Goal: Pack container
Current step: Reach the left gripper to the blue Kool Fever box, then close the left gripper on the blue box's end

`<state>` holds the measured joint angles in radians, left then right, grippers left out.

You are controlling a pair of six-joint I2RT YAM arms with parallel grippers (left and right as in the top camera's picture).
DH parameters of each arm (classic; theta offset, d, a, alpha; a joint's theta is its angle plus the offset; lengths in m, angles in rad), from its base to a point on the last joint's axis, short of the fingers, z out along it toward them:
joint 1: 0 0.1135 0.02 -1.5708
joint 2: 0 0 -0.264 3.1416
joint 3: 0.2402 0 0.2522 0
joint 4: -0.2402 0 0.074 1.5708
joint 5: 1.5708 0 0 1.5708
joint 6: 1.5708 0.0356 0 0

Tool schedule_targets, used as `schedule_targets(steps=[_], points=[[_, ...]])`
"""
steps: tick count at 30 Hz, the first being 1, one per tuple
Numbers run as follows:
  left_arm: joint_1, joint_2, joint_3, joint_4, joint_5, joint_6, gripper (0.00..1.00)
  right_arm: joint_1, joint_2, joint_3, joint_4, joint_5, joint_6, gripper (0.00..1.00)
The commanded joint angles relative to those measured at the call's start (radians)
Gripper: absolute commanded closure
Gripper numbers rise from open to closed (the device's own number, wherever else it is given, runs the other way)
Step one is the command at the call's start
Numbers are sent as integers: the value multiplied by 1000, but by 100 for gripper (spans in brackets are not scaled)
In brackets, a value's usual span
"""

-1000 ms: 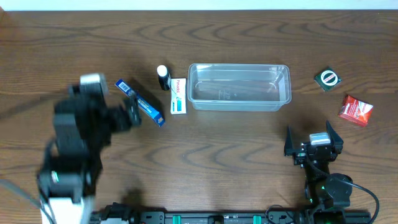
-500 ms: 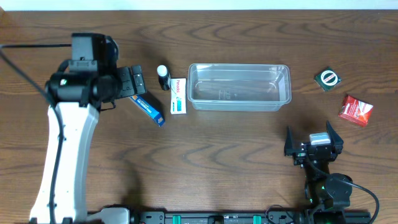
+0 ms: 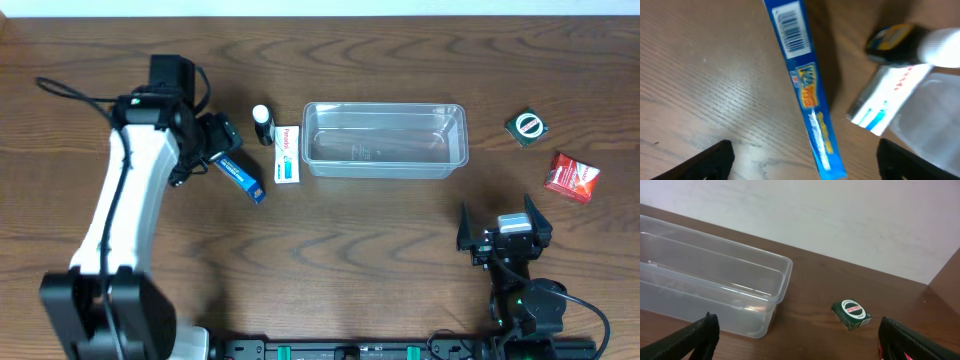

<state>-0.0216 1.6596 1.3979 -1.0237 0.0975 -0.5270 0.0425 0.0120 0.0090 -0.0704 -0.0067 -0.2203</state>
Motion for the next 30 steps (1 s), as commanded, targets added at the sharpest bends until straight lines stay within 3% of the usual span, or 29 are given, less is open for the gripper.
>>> schedule_targets(steps=[1, 6, 9, 14, 30], points=[[3, 58, -6, -1, -18, -56, 11, -10, -5, -3, -3, 0, -13, 1], [3, 126, -6, 11, -18, -58, 16, -10, -5, -3, -3, 0, -13, 1], [3, 142, -6, 16, -18, -58, 34, -10, -5, -3, -3, 0, -13, 1], [3, 142, -6, 20, -18, -58, 50, -10, -5, -3, -3, 0, -13, 1], [3, 142, -7, 77, -19, -58, 56, -10, -5, -3, -3, 0, -13, 1]])
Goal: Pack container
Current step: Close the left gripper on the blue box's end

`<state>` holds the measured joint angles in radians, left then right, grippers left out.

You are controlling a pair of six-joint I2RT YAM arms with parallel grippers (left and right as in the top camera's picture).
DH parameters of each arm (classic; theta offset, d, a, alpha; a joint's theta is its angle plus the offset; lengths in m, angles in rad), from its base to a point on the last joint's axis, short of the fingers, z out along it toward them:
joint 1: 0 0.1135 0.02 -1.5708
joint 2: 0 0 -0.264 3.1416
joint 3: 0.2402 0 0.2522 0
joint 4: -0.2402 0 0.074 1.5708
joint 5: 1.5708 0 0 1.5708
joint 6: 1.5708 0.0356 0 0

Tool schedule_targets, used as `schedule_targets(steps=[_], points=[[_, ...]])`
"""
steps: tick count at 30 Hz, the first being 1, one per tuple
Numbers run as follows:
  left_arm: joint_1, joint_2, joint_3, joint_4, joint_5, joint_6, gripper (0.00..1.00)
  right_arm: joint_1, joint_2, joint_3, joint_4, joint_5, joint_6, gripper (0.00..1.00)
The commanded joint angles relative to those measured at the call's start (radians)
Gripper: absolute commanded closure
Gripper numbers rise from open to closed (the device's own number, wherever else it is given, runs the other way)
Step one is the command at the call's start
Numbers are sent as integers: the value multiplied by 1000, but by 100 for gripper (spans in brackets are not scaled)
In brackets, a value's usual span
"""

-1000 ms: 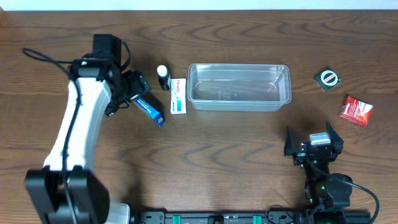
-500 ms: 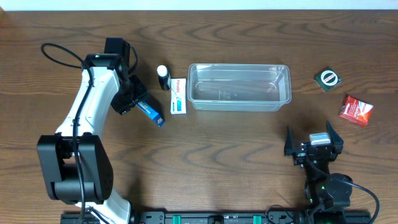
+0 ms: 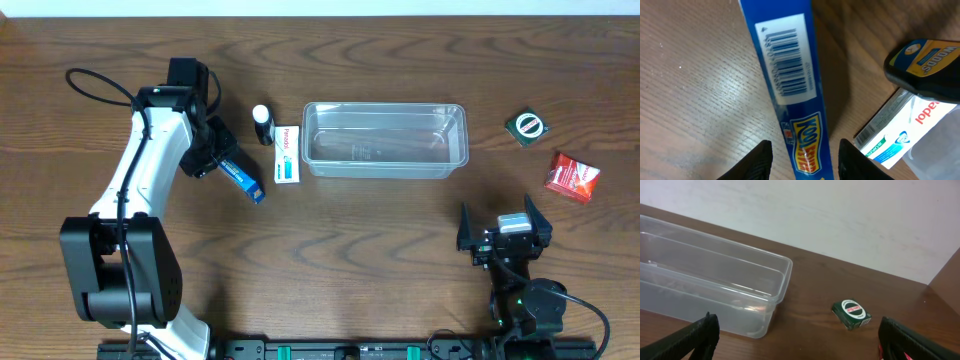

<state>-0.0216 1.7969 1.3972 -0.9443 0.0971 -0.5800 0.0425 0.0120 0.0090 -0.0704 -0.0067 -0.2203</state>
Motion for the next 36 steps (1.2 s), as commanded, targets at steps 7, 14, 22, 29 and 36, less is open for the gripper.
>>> schedule_targets(steps=[7, 14, 22, 29, 36], points=[[3, 4, -6, 14, -18, -5, 56, -10, -5, -3, -3, 0, -13, 1], [3, 4, -54, 61, -18, -10, 56, -10, -5, -3, -3, 0, -13, 1], [3, 3, -62, 72, -18, -21, 73, -10, -5, -3, -3, 0, -13, 1], [3, -15, -60, 72, -19, 3, 87, -10, -5, -3, -3, 0, -13, 1], [3, -103, -4, 26, -19, 190, 89, -10, -5, -3, -3, 0, -13, 1]])
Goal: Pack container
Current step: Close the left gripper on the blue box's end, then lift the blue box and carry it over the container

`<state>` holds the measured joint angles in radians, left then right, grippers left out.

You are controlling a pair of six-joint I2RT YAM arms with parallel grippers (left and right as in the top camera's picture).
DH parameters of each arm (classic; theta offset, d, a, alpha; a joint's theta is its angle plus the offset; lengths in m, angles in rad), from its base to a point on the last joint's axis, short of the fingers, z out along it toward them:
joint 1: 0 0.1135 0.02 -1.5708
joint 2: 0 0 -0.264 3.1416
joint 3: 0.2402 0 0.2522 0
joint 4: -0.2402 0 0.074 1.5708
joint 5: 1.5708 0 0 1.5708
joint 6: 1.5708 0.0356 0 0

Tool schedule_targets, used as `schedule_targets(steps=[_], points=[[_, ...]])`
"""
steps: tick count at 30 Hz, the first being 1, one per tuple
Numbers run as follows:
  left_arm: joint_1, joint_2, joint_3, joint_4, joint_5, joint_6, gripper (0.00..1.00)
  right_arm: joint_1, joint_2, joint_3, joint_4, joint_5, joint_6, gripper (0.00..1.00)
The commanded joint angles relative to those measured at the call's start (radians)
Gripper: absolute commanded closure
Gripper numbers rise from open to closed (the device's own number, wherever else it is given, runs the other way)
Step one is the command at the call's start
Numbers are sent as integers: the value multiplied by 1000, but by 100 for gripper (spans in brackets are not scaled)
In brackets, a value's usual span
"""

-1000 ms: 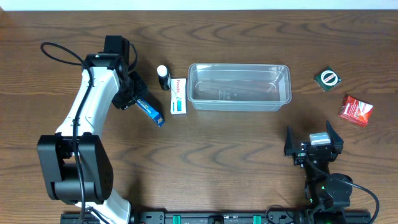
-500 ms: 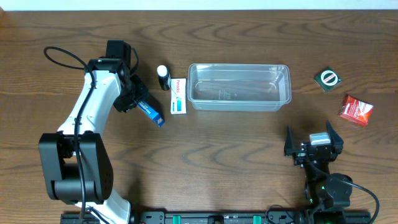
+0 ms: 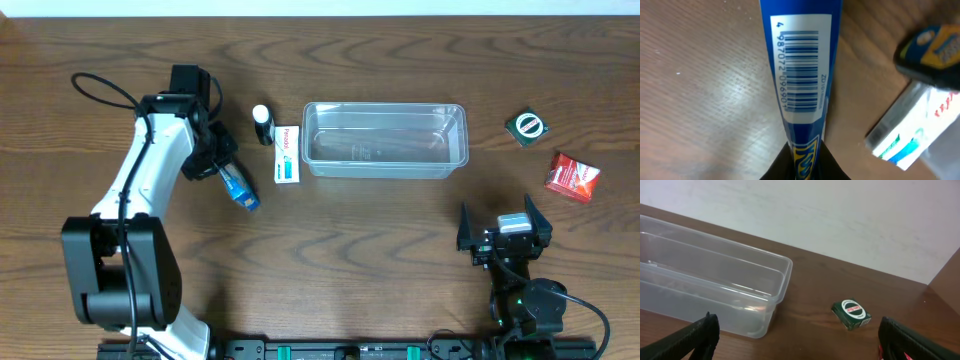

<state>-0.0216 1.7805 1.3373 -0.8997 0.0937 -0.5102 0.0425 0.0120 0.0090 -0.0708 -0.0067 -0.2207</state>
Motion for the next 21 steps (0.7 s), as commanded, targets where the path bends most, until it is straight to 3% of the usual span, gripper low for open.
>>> schedule_targets(steps=[1, 6, 12, 16, 21], points=[[3, -116, 66, -24, -15, 138, 89, -10, -5, -3, -2, 0, -13, 1], [-6, -270, 92, -6, -14, 175, 89, -10, -5, -3, -2, 0, -13, 1], [-104, -446, 93, 129, 3, 332, 89, -10, -5, -3, -2, 0, -13, 1], [-212, -500, 93, 249, 12, 425, 89, -10, -5, -3, -2, 0, -13, 1], [-332, -497, 93, 396, 44, 439, 89, -10, -5, -3, -2, 0, -13, 1]])
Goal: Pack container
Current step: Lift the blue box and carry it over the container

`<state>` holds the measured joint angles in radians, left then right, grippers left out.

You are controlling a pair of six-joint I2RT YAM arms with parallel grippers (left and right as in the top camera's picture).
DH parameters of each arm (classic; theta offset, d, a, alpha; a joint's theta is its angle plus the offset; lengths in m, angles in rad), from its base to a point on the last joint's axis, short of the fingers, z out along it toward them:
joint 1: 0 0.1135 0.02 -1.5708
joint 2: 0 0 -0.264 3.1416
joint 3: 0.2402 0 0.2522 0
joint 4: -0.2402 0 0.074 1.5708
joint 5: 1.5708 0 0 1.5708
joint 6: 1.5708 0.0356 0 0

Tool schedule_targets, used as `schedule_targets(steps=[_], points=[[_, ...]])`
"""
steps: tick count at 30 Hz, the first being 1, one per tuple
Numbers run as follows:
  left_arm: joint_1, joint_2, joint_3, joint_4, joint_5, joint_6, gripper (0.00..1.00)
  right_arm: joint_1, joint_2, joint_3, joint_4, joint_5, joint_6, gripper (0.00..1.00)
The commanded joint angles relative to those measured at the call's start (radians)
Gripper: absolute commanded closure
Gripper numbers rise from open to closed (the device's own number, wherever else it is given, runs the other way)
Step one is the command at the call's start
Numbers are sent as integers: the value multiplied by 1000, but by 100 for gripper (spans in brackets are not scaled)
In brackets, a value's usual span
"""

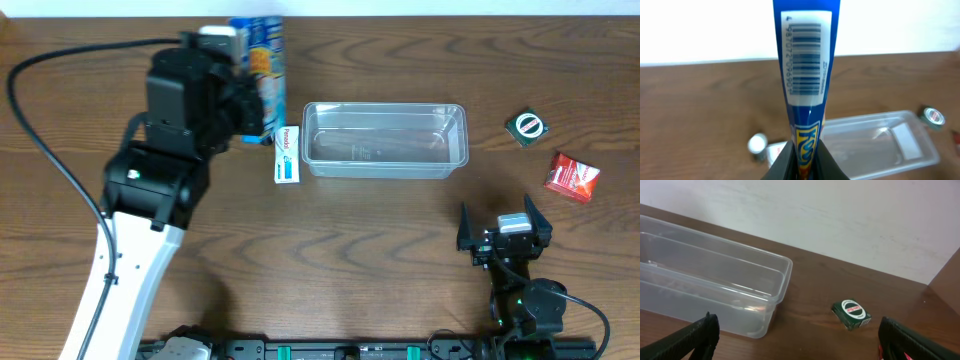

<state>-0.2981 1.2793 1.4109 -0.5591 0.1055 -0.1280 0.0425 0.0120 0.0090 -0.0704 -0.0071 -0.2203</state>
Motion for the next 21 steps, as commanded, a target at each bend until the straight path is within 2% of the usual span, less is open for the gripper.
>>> schedule_targets(steps=[1, 7, 16, 21], points=[[-75, 11, 19, 80, 48, 58, 89, -10, -5, -3, -3, 0, -13, 1], [-166, 77, 18, 181, 146, 223, 89, -10, -5, -3, -3, 0, -13, 1], [-234, 198, 18, 167, 150, 560, 89, -10, -5, -3, -3, 0, -13, 1], [-259, 280, 18, 164, 150, 706, 89, -10, -5, -3, -3, 0, -13, 1]])
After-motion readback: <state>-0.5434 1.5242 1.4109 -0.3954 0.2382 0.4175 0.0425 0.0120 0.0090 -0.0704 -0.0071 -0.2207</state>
